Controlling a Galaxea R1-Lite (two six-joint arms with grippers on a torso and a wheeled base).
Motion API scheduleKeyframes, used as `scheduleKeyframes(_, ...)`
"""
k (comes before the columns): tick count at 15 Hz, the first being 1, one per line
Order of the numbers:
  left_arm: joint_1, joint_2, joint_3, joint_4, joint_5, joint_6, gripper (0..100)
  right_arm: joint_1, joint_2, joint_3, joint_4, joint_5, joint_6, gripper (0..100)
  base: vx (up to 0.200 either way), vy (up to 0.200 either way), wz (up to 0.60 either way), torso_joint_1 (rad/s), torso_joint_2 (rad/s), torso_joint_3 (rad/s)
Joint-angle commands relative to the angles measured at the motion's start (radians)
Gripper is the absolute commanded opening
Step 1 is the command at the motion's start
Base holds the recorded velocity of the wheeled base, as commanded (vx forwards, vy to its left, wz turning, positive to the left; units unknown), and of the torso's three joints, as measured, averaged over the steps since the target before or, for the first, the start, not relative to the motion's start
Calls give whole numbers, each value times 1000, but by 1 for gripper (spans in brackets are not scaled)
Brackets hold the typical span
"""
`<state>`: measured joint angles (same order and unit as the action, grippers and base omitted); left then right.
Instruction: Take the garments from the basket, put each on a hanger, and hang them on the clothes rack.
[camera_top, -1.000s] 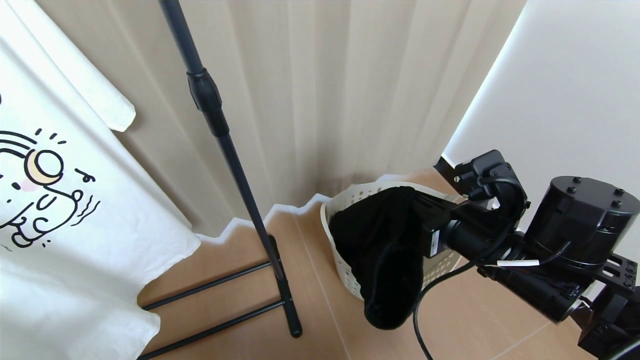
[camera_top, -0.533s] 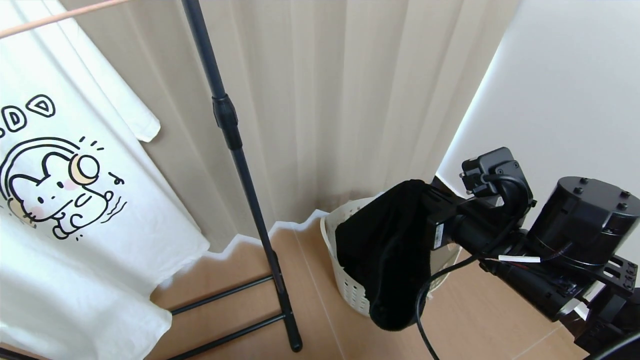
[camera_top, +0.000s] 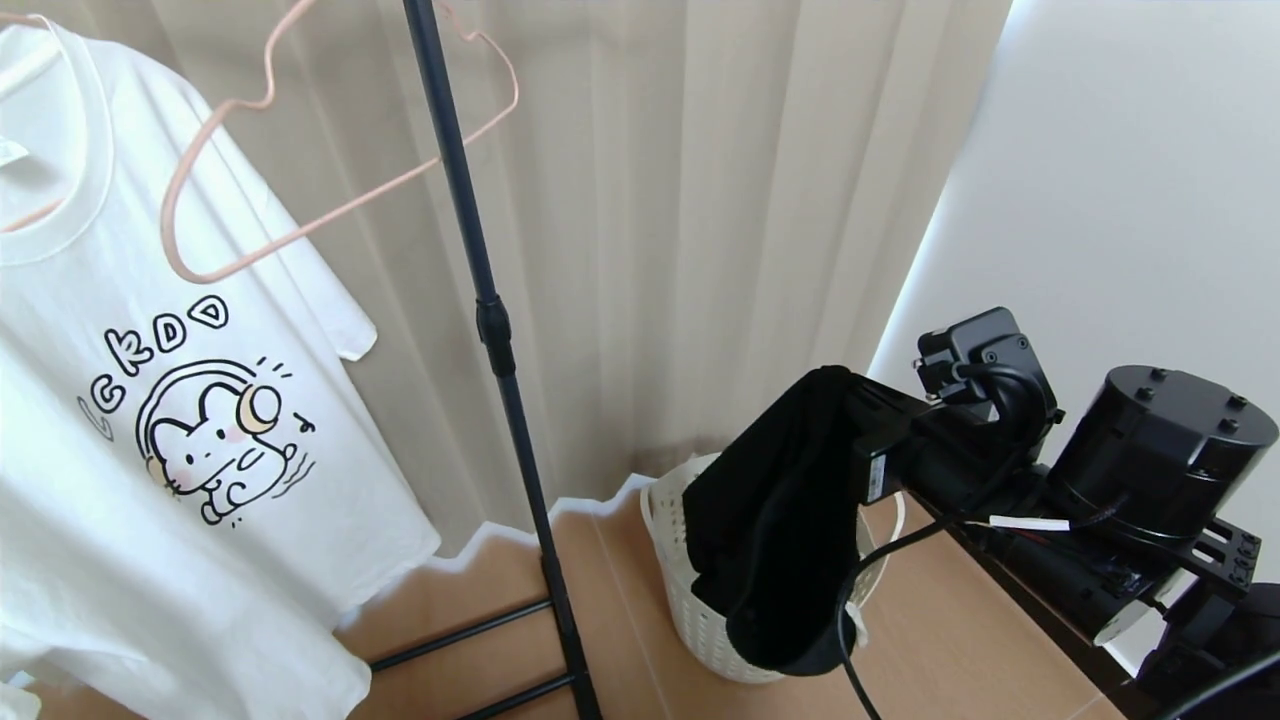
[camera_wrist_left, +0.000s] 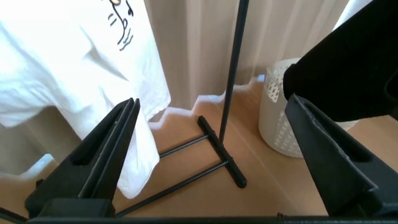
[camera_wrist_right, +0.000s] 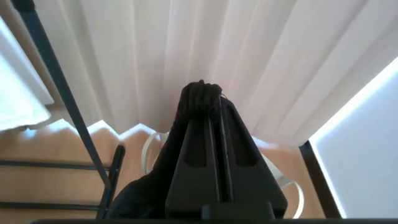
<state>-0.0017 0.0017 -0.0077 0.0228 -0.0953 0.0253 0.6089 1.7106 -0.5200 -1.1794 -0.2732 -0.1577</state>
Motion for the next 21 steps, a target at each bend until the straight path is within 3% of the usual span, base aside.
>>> scheduleKeyframes(1,0,0,0,-1,0,-1,100,0,3,0,0,-1,0,0,0,0,0,90,-447,-173)
scheduleKeyframes(7,0,0,0,-1,2,1,100,0,4,8,0,0,0,0,0,0,0,124,-478,-193)
scheduleKeyframes(21,0,0,0,-1,2,1,100,0,3,14,-2,0,0,0,0,0,0,201,-542,-336)
